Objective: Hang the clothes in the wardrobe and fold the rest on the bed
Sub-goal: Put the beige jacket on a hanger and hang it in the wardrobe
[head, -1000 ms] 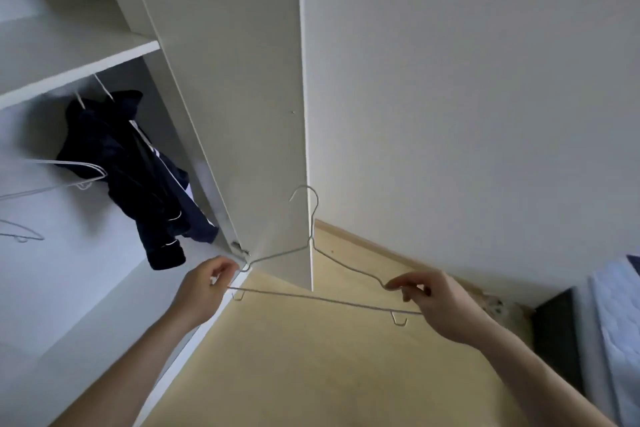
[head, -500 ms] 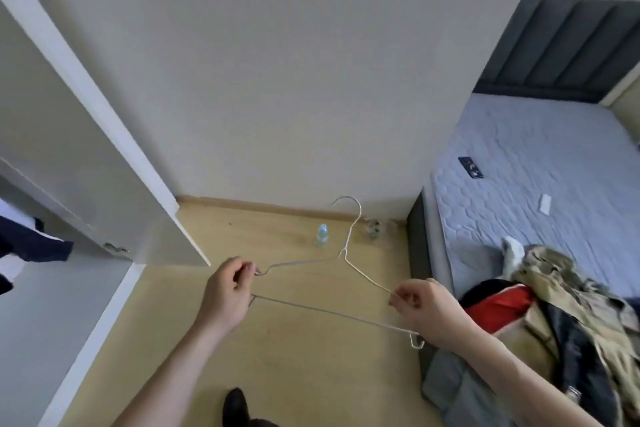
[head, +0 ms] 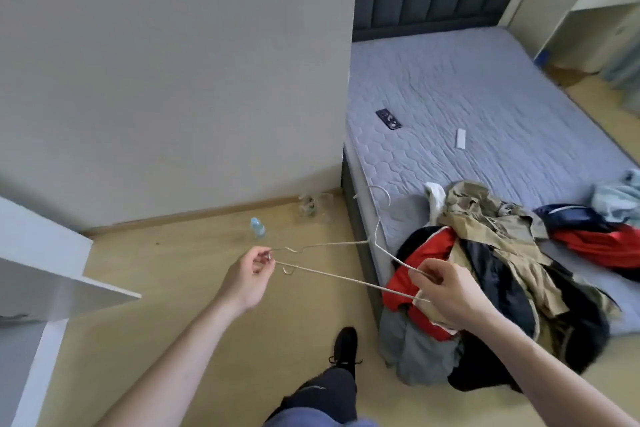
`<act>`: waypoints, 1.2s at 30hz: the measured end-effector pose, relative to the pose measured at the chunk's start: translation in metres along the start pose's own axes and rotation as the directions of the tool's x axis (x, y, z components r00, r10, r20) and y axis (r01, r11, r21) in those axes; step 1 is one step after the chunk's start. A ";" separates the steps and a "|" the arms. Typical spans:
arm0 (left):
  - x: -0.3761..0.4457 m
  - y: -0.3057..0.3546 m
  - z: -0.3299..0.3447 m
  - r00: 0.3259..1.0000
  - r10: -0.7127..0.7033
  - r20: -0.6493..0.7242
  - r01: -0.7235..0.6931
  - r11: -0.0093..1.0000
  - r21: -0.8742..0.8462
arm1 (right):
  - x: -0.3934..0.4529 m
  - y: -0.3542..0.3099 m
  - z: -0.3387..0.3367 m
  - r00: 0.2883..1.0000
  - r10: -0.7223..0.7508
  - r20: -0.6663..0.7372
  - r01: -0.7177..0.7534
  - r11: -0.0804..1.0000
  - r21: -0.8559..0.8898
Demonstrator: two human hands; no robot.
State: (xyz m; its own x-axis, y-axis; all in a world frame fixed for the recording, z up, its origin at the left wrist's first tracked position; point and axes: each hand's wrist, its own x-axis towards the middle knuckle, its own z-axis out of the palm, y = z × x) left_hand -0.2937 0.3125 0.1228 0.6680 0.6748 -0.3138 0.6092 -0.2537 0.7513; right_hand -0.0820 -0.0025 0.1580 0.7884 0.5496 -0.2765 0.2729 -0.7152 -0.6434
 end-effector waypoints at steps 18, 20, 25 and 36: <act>0.138 0.140 0.288 0.860 -0.171 0.481 0.033 0.959 0.282 | 0.120 0.203 -0.121 0.903 0.406 -0.138 -0.403 0.914 0.051; 0.135 0.155 0.325 0.854 -0.184 0.487 0.038 0.955 0.295 | 0.137 0.230 -0.133 0.898 0.425 -0.112 -0.421 0.905 0.060; 0.118 0.184 0.421 0.832 -0.250 0.496 0.073 0.934 0.348 | 0.183 0.300 -0.168 0.911 0.412 -0.030 -0.409 0.910 0.070; 0.100 0.199 0.626 0.720 -0.415 0.556 0.263 0.905 0.334 | 0.223 0.448 -0.195 0.912 0.409 0.035 -0.411 0.911 0.047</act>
State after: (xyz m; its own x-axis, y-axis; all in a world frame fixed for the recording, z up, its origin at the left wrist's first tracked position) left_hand 0.1617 -0.1039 -0.1223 0.4658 0.2063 -0.8605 0.8702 -0.2835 0.4030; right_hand 0.3237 -0.2845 -0.0527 0.8114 0.2233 -0.5401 -0.1011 -0.8565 -0.5061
